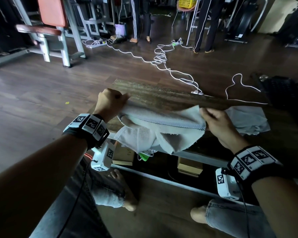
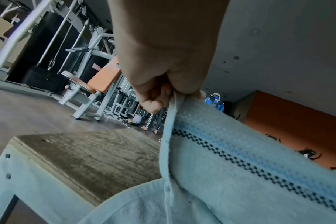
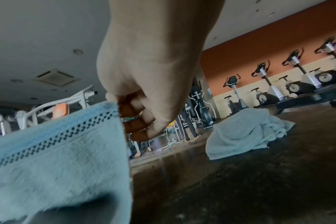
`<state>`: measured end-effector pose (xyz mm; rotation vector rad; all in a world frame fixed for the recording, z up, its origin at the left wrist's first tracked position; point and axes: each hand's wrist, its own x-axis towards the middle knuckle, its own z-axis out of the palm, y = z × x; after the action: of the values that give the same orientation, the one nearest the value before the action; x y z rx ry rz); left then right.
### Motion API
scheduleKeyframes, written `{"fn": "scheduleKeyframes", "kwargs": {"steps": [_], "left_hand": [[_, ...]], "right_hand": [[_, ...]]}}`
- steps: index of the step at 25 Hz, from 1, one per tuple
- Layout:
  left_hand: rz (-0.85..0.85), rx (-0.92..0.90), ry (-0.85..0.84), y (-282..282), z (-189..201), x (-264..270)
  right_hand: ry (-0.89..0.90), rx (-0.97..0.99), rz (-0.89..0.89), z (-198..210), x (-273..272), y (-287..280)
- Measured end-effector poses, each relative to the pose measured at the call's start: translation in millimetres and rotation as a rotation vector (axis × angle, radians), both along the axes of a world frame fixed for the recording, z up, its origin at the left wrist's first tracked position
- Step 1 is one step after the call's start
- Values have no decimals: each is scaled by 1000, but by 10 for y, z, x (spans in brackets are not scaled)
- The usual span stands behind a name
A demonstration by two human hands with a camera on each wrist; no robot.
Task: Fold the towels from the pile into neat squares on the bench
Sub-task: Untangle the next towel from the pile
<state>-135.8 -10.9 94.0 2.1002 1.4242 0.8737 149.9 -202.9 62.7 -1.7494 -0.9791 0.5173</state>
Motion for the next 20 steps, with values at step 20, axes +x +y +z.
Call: {"fn": "scheduleKeyframes", "kwargs": {"steps": [20], "left_hand": [[-489, -152, 344, 508, -1030, 564]], "right_hand": [[-522, -133, 388, -915, -168, 1011]]}}
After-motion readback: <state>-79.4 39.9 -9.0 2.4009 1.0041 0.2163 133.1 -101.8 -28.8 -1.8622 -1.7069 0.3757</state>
